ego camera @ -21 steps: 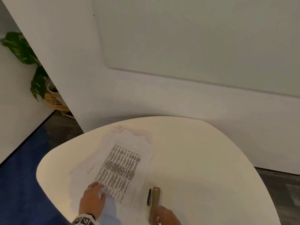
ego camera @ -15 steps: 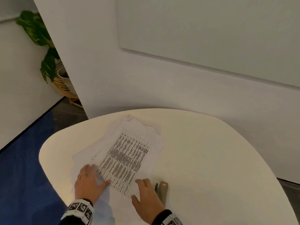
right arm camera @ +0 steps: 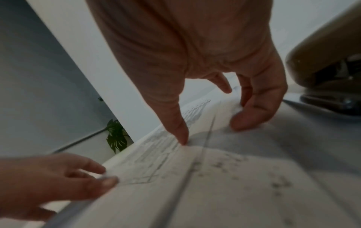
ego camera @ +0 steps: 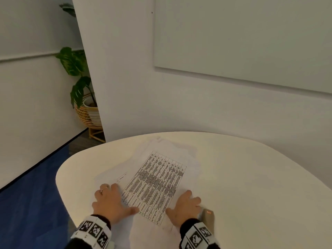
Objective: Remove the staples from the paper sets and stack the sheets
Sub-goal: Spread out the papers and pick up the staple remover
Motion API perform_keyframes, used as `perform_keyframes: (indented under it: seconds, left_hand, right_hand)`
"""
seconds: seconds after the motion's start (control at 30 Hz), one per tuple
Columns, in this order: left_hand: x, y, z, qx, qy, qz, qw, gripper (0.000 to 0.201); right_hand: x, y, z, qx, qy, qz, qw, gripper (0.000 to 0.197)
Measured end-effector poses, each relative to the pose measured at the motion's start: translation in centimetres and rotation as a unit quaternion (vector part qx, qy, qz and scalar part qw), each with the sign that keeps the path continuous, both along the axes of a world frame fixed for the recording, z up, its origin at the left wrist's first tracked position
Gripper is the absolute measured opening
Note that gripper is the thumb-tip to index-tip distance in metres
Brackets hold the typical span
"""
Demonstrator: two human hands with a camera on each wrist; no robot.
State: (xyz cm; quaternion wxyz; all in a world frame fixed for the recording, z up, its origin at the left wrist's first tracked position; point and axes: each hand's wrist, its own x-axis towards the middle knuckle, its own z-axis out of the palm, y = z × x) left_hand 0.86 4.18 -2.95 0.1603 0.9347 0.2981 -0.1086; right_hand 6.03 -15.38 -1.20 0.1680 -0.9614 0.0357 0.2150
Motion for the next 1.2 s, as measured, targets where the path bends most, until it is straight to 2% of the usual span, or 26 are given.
perform_keyframes:
  seconds: [0.07,0.13,0.2,0.27,0.33,0.4,0.47,0.6,0.73,0.8,0.87,0.9,1.03,1.1,1.2]
  left_hand:
    - [0.2,0.1,-0.3,0.02,-0.002,-0.005,1.0,0.107]
    - [0.0,0.2,-0.4,0.011,-0.009,-0.005,1.0,0.109]
    - [-0.7,0.0,-0.5,-0.012,-0.019,-0.008,1.0,0.108]
    - [-1.5,-0.5,-0.7,-0.005,-0.017,-0.024,1.0,0.106]
    - [-2.4,-1.1,-0.6,0.012,-0.017,-0.048,0.999,0.102]
    - [-3.1,-1.3,-0.4,0.002,-0.028,-0.066,0.997,0.101]
    - [-3.6,-1.4,0.1,-0.045,-0.051,-0.059,0.996,0.101]
    - [-3.6,-0.5,1.5,-0.155,-0.125,-0.026,0.98,0.095]
    - [-2.9,0.2,2.6,-0.255,-0.191,-0.008,0.948,0.1]
    - [-2.6,0.3,3.0,-0.312,-0.252,0.002,0.916,0.098]
    - [-2.1,0.2,3.2,-0.339,-0.275,0.006,0.9,0.102]
    - [-1.9,0.2,3.2,-0.333,-0.264,0.002,0.905,0.107]
    - [-1.2,0.1,1.8,-0.206,-0.146,-0.012,0.967,0.138]
    - [-1.2,0.1,1.0,-0.13,-0.08,-0.035,0.988,0.14]
    - [-1.1,0.4,-0.1,-0.05,-0.03,-0.056,0.997,0.132]
  right_hand:
    - [0.0,-0.3,-0.1,0.032,-0.005,-0.025,0.999,0.088]
    - [-0.9,-0.6,-0.2,0.067,-0.024,-0.037,0.997,0.08]
    - [-2.1,-0.9,-0.2,0.091,-0.053,-0.024,0.994,0.055]
    - [-3.3,-1.1,0.2,0.109,-0.093,-0.002,0.99,0.016]
    - [-4.0,-1.5,0.6,0.131,-0.128,0.015,0.983,0.029]
    - [-4.7,-2.3,0.8,0.161,-0.166,0.005,0.973,0.032]
    - [-5.5,-3.4,1.0,0.2,-0.216,-0.018,0.955,0.034]
    - [-8.0,-5.9,1.5,0.324,-0.287,-0.037,0.901,0.037]
    - [-9.5,-7.7,1.4,0.417,-0.298,-0.04,0.857,0.024]
    - [-9.7,-8.3,0.8,0.44,-0.286,-0.048,0.85,0.023]
    - [-9.9,-8.6,0.5,0.446,-0.28,-0.045,0.849,0.022]
    - [-9.8,-8.6,0.4,0.445,-0.279,-0.044,0.85,0.022]
    - [-8.8,-7.9,-0.7,0.422,-0.271,-0.05,0.864,0.024]
    - [-8.2,-7.4,-1.4,0.399,-0.264,-0.045,0.877,0.027]
    - [-7.5,-6.9,-1.4,0.357,-0.261,-0.024,0.896,0.029]
